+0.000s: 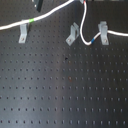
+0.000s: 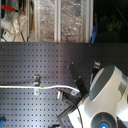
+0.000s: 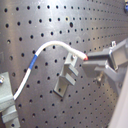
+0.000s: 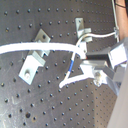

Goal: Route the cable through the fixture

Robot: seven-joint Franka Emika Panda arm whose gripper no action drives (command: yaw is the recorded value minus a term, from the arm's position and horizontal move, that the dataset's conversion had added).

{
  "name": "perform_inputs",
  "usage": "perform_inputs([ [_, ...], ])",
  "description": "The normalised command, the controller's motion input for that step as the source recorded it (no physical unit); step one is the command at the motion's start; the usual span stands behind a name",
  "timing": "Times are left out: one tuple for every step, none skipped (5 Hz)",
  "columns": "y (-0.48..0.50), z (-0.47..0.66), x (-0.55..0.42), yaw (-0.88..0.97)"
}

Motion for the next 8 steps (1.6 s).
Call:
perform_inputs([
  [0.026,0.01,0.042,0.00],
  [-0.461,0.54,-0.211,0.05],
  [-0.532,0.46,-0.459,0.07],
  [-0.003,0.01,-0.005,0.00],
  [0.219,0.10,-0.387,0.23],
  [0.000,0.00,0.000,-0.03],
  [0.017,0.00,-0.009,0.00],
  [0.296,-0.10,-0.156,0.37],
])
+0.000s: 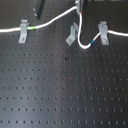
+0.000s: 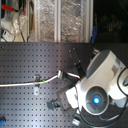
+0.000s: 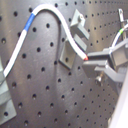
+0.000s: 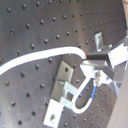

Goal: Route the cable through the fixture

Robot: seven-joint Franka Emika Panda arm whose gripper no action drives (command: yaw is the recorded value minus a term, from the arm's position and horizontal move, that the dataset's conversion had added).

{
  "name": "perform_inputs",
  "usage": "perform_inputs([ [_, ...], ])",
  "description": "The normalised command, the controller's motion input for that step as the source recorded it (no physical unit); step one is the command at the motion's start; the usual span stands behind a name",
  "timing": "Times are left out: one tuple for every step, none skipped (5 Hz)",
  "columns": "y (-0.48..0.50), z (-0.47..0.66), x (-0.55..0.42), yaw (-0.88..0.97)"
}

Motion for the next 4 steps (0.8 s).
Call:
perform_inputs([
  [0.288,-0.29,0.060,0.48],
  [-0.022,0.04,-0.036,-0.05],
  [0.010,0.38,-0.365,-0.18],
  [0.012,0.00,-0.004,0.00],
])
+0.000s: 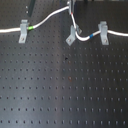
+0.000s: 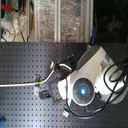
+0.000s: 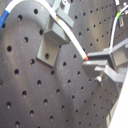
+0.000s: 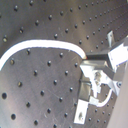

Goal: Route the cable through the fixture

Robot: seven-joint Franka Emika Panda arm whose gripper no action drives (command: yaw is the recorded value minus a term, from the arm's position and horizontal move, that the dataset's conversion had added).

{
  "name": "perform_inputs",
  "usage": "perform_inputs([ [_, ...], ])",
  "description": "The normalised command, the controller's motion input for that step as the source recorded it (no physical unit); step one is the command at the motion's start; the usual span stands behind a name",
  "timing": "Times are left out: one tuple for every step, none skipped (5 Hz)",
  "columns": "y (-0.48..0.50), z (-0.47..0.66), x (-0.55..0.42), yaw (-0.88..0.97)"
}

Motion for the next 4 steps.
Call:
perform_inputs([
  [0.285,0.07,-0.123,0.09],
  [0.312,0.08,-0.107,0.19],
  [0.000,0.02,0.000,0.00],
  [0.000,0.06,0.001,0.00],
])
